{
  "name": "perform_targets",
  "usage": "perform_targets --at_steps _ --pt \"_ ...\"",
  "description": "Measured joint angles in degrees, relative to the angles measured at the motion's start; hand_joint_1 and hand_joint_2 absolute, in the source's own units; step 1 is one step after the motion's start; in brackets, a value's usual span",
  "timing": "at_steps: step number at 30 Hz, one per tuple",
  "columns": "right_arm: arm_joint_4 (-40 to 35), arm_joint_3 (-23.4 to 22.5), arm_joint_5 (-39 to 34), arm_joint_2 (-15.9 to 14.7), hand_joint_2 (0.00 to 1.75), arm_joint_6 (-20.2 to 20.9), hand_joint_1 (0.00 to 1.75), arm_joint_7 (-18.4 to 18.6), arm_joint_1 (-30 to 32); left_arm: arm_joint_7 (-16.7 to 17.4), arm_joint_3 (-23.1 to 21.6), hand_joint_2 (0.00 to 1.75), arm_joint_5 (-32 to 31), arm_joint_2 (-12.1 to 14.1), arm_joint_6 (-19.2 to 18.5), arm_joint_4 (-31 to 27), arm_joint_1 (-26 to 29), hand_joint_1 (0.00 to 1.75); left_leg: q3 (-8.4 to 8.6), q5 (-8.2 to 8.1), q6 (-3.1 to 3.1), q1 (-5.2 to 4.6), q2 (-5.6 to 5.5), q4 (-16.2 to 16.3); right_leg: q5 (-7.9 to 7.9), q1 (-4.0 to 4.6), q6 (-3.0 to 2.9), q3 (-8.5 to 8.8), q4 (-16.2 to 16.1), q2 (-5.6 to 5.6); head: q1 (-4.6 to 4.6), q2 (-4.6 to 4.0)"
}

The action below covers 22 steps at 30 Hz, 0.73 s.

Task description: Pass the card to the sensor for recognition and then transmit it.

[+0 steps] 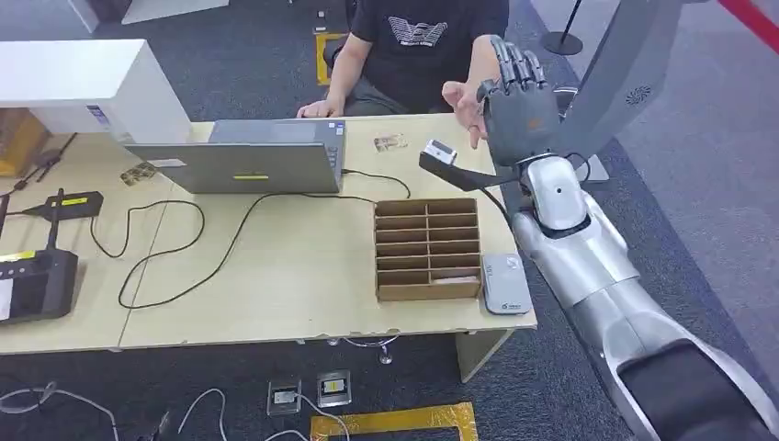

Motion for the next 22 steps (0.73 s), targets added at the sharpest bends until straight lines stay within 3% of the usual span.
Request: perform_targets --at_steps 13,14,15,16,22 --pt "8.67 2.45 0.70 1.44 1.75 0.26 1.75 1.77 -0.07 0.61 -1.00 0.00 -0.94 0.02 0.00 0.00 -0.87 0.00 0.02 0.00 0.00 0.00 0.01 0.01 0.00 0.00 0.00 -0.01 -0.01 0.02 0.02 0.00" --pt "9.06 2.56 0.59 1.44 1.75 0.35 1.41 1.88 -0.01 0.81 -1.05 0.00 -0.98 0.02 0.00 0.00 -0.94 0.00 0.02 0.00 0.00 0.00 0.02 0.01 0.00 0.00 0.00 -0.02 -0.01 0.03 0.02 0.00" --pt "9.39 2.62 0.52 1.44 1.75 0.39 0.33 2.05 0.06 1.05 -1.14 0.00 -1.03 0.02 0.00 0.00 -1.04 0.00 0.02 0.00 0.00 0.00 0.02 0.01 0.00 0.00 0.00 -0.02 -0.02 0.03 0.02 0.00" --pt "9.64 2.64 0.52 1.44 1.75 0.39 0.02 2.19 0.17 1.14 -1.20 0.00 -1.03 0.02 0.00 0.00 -1.11 0.00 0.02 0.00 0.00 0.00 0.02 0.01 0.00 0.00 0.00 -0.02 -0.02 0.03 0.02 0.00" --pt "11.23 2.91 0.90 1.27 1.75 -1.44 0.00 3.65 2.12 1.25 -1.46 0.00 -0.96 0.02 0.00 0.00 -1.34 0.00 0.01 0.00 0.00 0.00 0.04 0.01 0.00 0.00 0.00 -0.04 -0.02 0.05 0.02 0.00"
